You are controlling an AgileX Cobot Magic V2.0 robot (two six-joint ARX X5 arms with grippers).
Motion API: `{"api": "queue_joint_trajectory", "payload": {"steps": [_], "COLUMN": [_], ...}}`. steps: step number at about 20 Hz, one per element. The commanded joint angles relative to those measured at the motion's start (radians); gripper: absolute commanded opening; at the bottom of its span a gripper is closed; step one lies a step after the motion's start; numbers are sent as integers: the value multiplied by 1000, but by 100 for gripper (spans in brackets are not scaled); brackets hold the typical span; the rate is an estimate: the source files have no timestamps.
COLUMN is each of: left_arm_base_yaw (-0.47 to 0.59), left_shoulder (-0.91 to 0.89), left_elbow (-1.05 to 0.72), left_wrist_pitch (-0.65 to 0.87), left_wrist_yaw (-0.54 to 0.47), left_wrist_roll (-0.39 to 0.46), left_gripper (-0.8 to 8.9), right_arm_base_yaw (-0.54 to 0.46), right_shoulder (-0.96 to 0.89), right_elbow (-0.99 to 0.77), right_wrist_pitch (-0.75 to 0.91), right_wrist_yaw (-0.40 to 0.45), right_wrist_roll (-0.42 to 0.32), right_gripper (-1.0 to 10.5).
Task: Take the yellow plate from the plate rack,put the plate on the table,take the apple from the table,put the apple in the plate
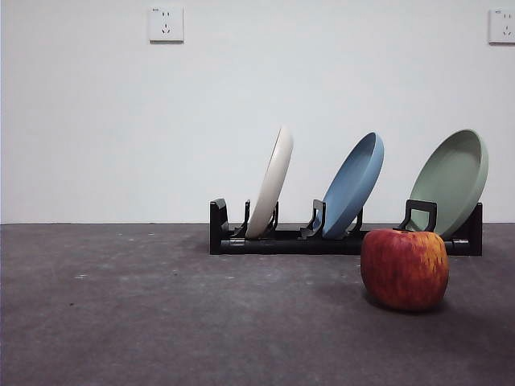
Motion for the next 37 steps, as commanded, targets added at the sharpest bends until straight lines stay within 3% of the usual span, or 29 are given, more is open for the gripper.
{"api": "queue_joint_trajectory", "payload": {"steps": [1,6,15,27,32,37], "left_arm_base_yaw": [3,3,3,3,2,1], "left_shoulder": [-3,-2,91,360,442,491], "left_elbow": [-3,60,261,566,666,747], "left_wrist_pitch": [40,35,-44,-235,-346,-500], "left_wrist_yaw": [61,144,279,621,739,794], "left_wrist_roll": [-106,-180,-206,-44,34,138], "left_gripper": [-6,-7,-7,-7,-7,-7], "right_arm_base_yaw": [1,1,2,4,19,42], "right_shoulder": [-3,-2,103,406,499,557], "right_elbow": [-3,62,319,719,843,937], "right_wrist_pitch": [14,16,-134,-630,-785,-948], "right_wrist_yaw": [-8,-6,-10,-241,-325,-329], "right_wrist_roll": [133,190,169,-189,-279,-354], "right_gripper": [-10,-11,-12,-12,-11,-11]}}
